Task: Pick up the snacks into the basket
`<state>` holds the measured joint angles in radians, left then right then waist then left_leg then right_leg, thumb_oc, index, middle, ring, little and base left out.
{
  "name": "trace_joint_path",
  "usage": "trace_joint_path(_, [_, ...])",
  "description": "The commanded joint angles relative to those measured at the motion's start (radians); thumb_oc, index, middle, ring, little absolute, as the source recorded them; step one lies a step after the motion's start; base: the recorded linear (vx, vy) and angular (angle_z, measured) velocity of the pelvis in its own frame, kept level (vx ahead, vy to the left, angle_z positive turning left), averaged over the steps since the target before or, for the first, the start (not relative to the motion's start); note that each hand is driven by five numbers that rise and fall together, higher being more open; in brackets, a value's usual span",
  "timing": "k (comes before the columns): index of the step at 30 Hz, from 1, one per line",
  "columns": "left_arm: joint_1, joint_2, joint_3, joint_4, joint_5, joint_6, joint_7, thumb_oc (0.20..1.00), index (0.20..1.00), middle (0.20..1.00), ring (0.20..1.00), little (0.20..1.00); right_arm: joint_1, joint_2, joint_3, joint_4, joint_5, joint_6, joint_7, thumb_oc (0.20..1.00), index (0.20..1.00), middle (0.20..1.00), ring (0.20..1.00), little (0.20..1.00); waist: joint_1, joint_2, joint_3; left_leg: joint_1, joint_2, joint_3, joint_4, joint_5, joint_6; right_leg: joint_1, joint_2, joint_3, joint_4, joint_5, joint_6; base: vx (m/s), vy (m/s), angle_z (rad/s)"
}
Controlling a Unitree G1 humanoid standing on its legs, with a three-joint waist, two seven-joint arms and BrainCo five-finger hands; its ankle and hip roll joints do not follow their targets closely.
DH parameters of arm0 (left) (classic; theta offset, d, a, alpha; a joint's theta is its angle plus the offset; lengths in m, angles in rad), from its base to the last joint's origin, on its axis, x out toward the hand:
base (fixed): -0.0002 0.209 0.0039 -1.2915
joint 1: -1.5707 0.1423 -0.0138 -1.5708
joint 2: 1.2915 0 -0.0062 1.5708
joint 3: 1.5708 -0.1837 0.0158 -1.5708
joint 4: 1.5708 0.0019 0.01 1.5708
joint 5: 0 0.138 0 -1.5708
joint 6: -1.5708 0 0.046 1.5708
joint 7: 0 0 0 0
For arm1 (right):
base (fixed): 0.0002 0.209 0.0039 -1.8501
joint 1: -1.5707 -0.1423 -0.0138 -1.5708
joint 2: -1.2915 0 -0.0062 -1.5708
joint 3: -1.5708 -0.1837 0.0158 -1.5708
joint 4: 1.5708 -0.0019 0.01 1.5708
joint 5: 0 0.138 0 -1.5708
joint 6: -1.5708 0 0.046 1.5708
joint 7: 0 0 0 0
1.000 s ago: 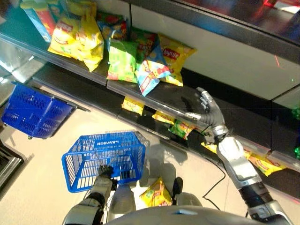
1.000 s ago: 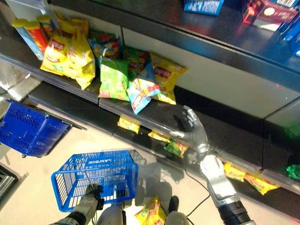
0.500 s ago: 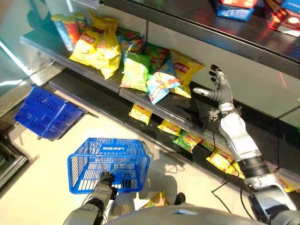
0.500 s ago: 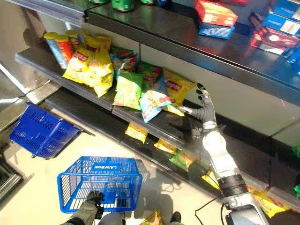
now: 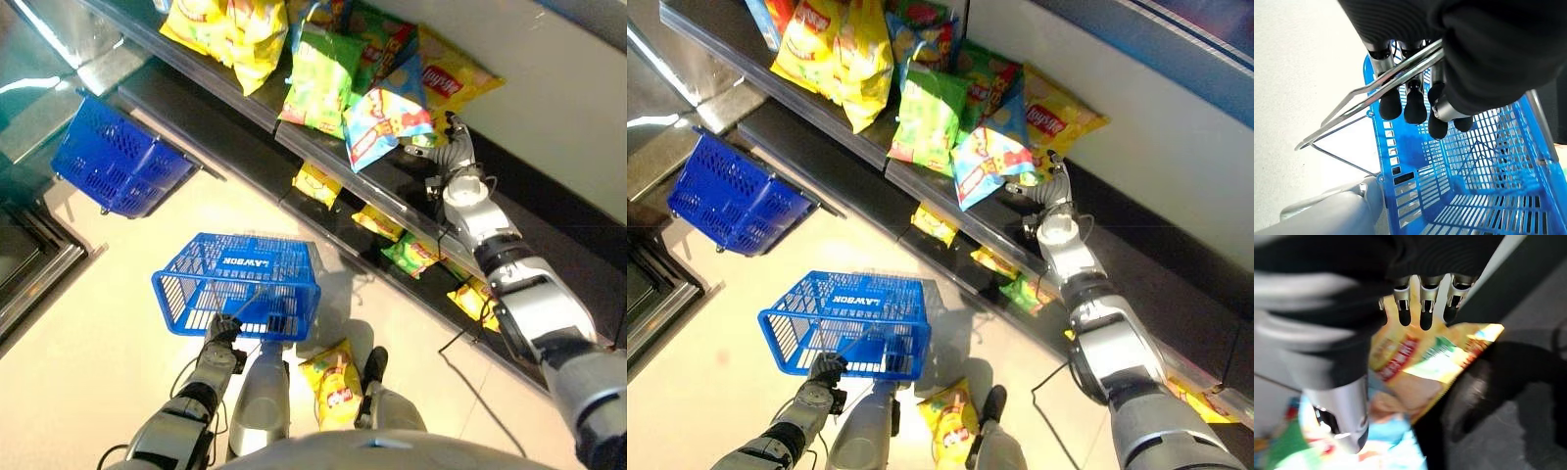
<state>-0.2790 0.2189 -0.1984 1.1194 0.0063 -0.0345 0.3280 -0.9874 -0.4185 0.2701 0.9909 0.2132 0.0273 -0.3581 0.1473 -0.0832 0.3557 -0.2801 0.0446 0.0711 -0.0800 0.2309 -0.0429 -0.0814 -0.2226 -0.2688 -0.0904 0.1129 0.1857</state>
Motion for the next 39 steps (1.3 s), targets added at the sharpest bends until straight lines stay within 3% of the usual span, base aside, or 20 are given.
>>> trace_joint_path(1, [0.05, -0.025, -0.123, 0.101, 0.0, 0.035, 0.02, 0.2, 0.2, 0.2, 0.2, 0.2, -0.103, -0.069, 0.005, 0.005, 0.04, -0.037, -0.031, 1.0, 1.0, 1.0, 1.0, 1.0, 0.021, 0.032, 0.006, 0.057, -0.068, 0.006, -0.007, -0.126, 0.013, -0.118, -0.01, 0.016, 0.068, 0.071, 0.011, -0.02, -0.012, 0.05])
trace_joint_path(19, [0.042, -0.038, -0.178, 0.096, -0.013, 0.03, 0.023, 0.2, 0.2, 0.2, 0.2, 0.2, -0.192, -0.013, 0.011, 0.14, 0.093, -0.059, -0.029, 1.0, 1.0, 1.0, 1.0, 1.0, 0.031, 0.047, 0.022, 0.026, -0.062, -0.013, -0.007, -0.118, 0.005, -0.132, -0.006, 0.008, 0.055, 0.068, 0.008, 0.0, -0.003, 0.02])
trace_joint_path(29, [0.042, -0.036, -0.199, 0.099, -0.015, 0.03, 0.014, 0.2, 0.2, 0.2, 0.2, 0.2, -0.243, 0.067, 0.011, 0.2, 0.161, -0.071, -0.007, 1.0, 1.0, 1.0, 1.0, 1.0, 0.046, 0.05, 0.018, 0.018, -0.059, -0.018, -0.007, -0.117, 0.003, -0.134, -0.001, 0.005, 0.039, 0.074, 0.006, 0.0, 0.0, 0.0])
trace_joint_path(33, [0.035, -0.04, -0.198, 0.1, -0.019, 0.029, 0.012, 0.2, 0.2, 0.2, 0.2, 0.2, -0.215, 0.156, 0.012, 0.031, 0.366, -0.141, 0.052, 1.0, 1.0, 1.0, 1.0, 1.0, 0.055, 0.047, 0.02, 0.018, -0.054, -0.018, -0.007, -0.121, 0.0, -0.132, 0.002, 0.002, 0.032, 0.074, 0.007, 0.01, -0.006, -0.03])
trace_joint_path(39, [0.037, -0.038, -0.185, 0.104, -0.021, 0.03, -0.003, 0.2, 0.2, 0.2, 0.2, 0.2, -0.149, 0.227, 0.057, -0.166, 0.46, -0.185, 0.117, 1.0, 1.0, 1.0, 1.0, 1.0, 0.053, 0.034, 0.02, 0.013, -0.053, -0.014, -0.007, -0.118, 0.001, -0.135, 0.001, -0.001, 0.036, 0.077, 0.006, 0.0, -0.004, -0.02])
